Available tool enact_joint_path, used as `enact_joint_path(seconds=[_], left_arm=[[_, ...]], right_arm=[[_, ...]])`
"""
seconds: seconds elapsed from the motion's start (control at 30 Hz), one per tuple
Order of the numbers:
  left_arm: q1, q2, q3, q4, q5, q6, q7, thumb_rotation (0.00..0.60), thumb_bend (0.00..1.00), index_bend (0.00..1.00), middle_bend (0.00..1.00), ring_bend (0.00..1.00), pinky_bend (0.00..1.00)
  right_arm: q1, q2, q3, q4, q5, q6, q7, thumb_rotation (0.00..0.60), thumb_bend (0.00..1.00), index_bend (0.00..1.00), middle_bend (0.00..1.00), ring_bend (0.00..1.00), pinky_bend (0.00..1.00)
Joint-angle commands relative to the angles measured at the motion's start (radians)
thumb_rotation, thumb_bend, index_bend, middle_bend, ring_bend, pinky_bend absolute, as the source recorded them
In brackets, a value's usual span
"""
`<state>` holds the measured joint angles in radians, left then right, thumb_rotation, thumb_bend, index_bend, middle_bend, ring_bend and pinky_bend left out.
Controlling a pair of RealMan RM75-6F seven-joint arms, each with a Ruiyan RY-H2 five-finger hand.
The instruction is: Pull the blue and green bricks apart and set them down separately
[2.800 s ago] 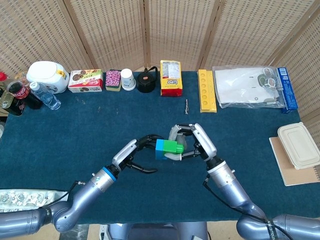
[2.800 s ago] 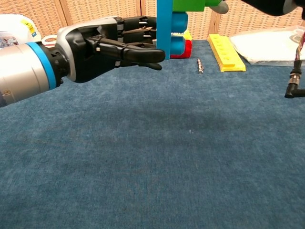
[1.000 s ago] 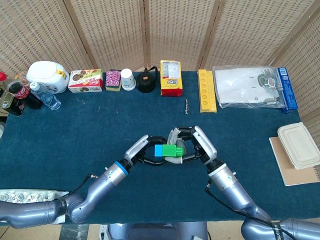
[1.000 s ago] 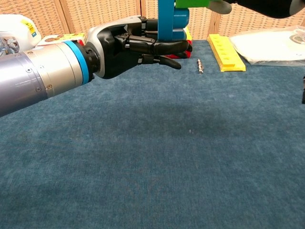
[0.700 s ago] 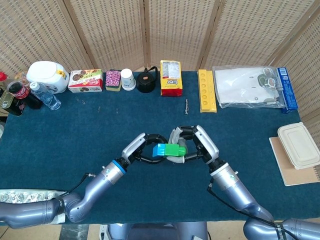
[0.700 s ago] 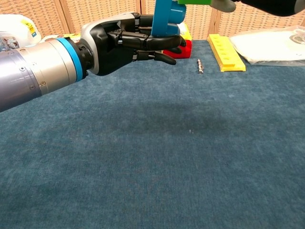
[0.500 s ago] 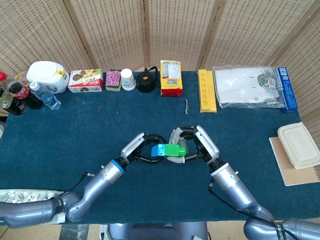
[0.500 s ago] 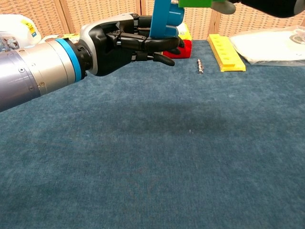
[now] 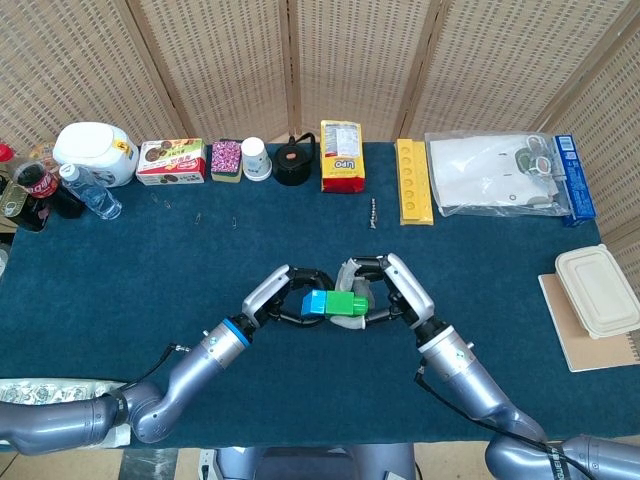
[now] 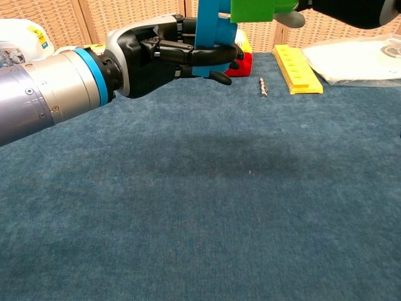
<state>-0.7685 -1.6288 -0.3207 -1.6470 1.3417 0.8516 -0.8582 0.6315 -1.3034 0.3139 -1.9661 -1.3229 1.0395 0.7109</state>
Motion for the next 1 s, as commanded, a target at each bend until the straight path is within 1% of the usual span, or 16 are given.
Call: enact_joint_path(seconds=[0.03,0.5,0.87,1.0], left_arm=[[-0.004,-0.004,0.001,-0.004,0.003,0.003,-0.007,0.6,0.4,0.74,0.51,0.37,0.37],[0.009,0.012,0.003,0.011,0.015,0.039,-0.066,0.6,0.4,0.76,0.52,0.37,0.37],[0.019,0.03,0.014,0.032,0.027,0.055,-0.126,0.6,0.4,0.76,0.52,0.38,0.37],[0.025,0.045,0.027,0.028,0.043,0.064,-0.13,0.6,0.4,0.76,0.52,0.38,0.37]], right_arm=[[0.007,-0.009,-0.005,0.007,0.003,-0.007,-0.021,0.6,0.13,0.8,0.74,0.78,0.79],[-0.003,0.012,0.002,0.01,0.007,-0.006,-0.01,0.6,0.13,0.8,0.74,0.78,0.79],[-0.008,0.024,0.004,0.018,0.011,-0.015,0.006,0.6,0.13,0.8,0.74,0.78,0.79],[-0.007,0.029,0.005,0.029,0.021,-0.024,0.01,0.6,0.13,0.8,0.74,0.78,0.79]])
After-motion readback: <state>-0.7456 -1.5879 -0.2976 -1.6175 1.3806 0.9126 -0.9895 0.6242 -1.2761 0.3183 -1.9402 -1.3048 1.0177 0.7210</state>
